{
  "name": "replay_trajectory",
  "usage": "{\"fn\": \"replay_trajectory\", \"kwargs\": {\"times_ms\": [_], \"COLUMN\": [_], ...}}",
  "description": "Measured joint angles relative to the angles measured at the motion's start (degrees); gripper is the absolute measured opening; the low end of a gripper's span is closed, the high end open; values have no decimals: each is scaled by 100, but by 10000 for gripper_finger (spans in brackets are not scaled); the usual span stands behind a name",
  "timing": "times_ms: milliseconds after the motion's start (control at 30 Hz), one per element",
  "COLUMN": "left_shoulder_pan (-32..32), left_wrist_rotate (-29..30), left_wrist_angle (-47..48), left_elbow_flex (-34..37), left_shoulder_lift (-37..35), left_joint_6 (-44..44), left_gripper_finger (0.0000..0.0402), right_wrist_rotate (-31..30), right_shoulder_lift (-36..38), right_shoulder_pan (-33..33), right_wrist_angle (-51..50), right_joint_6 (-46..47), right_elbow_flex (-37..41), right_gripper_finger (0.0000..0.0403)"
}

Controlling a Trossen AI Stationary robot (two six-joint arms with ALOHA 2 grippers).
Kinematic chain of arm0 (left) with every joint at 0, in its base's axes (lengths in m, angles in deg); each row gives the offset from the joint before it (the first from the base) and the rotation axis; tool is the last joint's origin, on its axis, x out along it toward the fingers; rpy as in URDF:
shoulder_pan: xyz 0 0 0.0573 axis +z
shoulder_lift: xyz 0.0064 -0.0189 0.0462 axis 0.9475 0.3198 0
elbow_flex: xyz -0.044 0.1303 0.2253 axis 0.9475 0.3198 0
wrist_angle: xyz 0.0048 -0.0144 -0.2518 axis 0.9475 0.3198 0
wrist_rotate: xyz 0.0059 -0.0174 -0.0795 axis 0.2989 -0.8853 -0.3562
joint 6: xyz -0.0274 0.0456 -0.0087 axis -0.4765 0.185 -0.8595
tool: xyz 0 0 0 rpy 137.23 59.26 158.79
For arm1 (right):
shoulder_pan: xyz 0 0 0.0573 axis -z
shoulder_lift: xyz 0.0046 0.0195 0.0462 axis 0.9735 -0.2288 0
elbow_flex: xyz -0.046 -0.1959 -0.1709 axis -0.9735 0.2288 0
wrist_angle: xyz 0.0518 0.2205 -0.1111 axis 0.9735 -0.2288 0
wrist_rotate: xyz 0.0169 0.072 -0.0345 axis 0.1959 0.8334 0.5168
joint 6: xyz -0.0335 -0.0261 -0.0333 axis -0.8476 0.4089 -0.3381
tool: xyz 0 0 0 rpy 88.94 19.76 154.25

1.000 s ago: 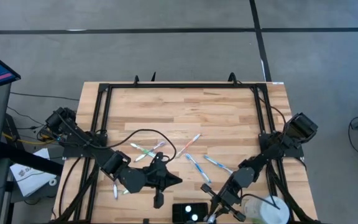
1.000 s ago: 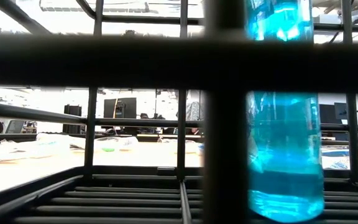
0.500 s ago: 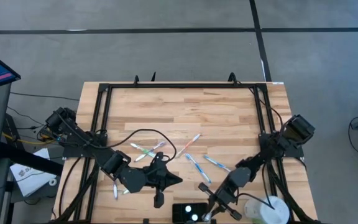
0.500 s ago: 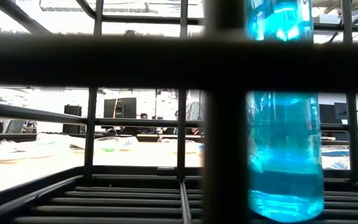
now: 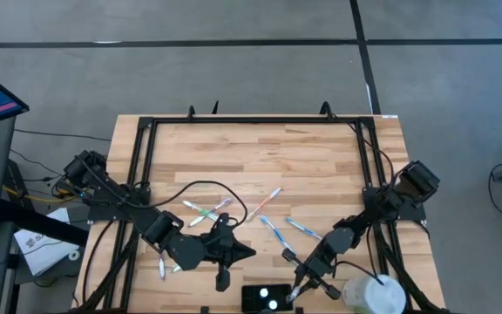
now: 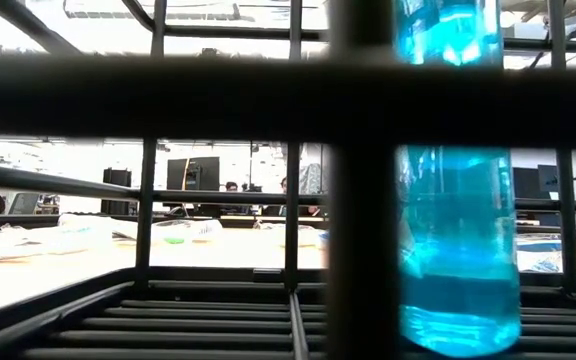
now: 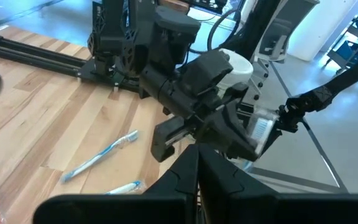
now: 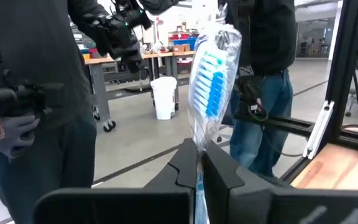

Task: Pick & Place toothbrushing station
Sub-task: Put the right blue toothbrush into the black mesh organizer

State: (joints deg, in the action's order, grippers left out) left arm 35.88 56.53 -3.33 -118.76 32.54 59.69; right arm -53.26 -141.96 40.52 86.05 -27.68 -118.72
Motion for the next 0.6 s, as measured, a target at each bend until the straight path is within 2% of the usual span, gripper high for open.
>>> {"fn": "replay_trajectory", "kwargs": {"times_ms": [333,600], "left_shoulder_pan": [85,85], "left_wrist_rotate": [0,0], "left_wrist_angle": [4,25], "left_elbow_flex": [0,0], "left_shoulder_lift": [0,0], "left_joint_6": [0,0], "left_gripper_finger": [0,0], "right_wrist_rotate": [-49,-155], "right_shoulder_lift": [-592,-973], "right_shoulder_pan": [13,-48], "right_wrist_angle": [1161,1589], "right_joint_6": [230,315], "right_elbow_flex": [7,-7], "right_gripper_finger": [0,0]}}
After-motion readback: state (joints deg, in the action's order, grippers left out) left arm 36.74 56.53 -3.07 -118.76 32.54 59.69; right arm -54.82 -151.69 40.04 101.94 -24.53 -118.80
